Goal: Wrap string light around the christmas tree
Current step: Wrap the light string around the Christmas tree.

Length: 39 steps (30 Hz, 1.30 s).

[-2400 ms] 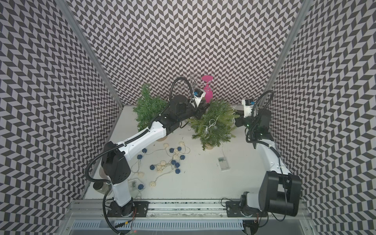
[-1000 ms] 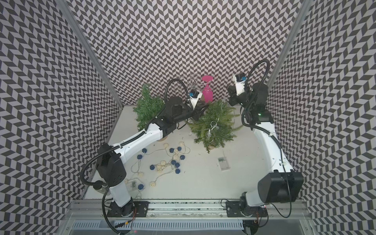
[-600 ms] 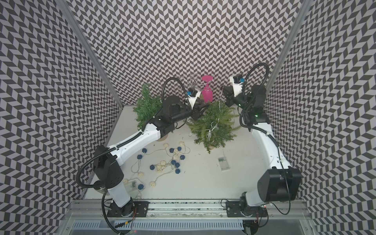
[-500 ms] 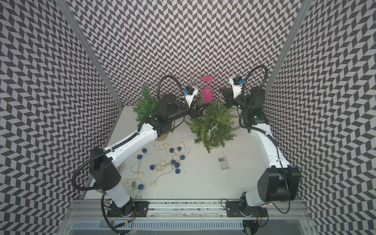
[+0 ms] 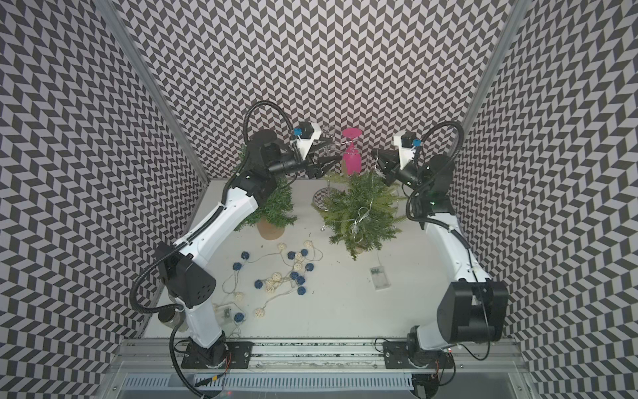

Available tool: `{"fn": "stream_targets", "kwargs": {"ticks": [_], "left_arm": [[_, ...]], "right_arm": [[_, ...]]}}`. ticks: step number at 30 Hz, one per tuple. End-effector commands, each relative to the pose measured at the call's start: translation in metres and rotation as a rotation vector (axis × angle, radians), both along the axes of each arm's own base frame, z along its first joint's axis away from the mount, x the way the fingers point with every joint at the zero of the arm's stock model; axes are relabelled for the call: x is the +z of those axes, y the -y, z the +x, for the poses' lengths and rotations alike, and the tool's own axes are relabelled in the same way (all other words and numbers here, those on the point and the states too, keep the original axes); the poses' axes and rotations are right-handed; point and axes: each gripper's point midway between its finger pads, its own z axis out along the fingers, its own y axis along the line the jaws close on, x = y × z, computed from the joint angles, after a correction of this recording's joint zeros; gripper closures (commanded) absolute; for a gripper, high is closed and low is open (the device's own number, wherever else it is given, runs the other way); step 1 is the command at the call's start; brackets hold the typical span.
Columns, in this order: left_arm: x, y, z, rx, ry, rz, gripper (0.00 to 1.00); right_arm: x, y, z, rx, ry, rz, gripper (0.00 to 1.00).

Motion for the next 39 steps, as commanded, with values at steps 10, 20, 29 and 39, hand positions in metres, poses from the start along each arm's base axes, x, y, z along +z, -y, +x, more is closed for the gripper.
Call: {"fn": "stream_targets", "kwargs": {"ticks": [10,20,29,39], "left_arm": [[-0.015,0.036,-0.009,-0.105,0.009,0.012,0.31],[-0.026,0.072,-0.022,-0.117,0.025,0.009,0.21],[-0.024,0.072,-0.02,-0.109,0.01,-0.016,0.37],[-0.019,0.07,-0.011,-0.067,-0.005,-0.027,1.0]], "right_arm": [[0.024,-0.014,-0.04,0.157,0.129,0.026,0.99],[0.024,-0.023,-0.052,0.228,0.146,0.039,0.98],[0.022,-0.026,-0.054,0.229,0.153,0.029,0.99],[0.018,-0.027,-0.054,0.24,0.154,0.026,0.99]]}}
